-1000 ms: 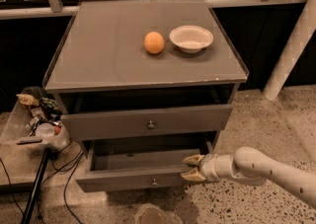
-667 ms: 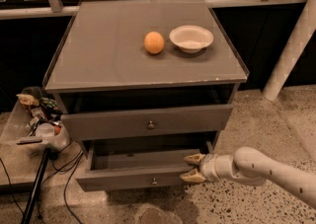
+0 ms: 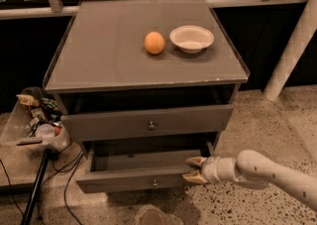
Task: Open middle drawer
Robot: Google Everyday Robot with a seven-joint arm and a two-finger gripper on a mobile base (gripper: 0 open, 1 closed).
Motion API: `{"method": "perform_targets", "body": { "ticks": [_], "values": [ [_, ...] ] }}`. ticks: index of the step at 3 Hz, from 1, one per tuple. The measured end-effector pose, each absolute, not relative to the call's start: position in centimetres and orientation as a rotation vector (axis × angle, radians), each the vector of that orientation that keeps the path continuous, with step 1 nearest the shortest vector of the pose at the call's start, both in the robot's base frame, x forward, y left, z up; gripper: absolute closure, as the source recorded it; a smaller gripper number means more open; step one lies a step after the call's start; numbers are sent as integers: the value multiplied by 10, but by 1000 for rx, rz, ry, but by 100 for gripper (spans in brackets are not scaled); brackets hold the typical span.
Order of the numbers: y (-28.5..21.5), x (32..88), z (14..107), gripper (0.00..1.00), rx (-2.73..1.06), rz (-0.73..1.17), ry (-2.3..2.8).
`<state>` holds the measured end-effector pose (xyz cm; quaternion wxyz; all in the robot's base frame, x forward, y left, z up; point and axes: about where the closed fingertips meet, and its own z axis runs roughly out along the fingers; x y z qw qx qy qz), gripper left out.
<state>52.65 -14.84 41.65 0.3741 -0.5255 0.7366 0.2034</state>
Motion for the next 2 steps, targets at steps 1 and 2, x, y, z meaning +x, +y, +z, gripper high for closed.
{"method": "perform_targets", "body": {
  "ticks": [1, 2],
  "values": [
    [-158, 497, 417, 100, -1321, 526, 1880],
    [-161, 483, 419, 100, -1313, 524, 1875]
  ]
}}
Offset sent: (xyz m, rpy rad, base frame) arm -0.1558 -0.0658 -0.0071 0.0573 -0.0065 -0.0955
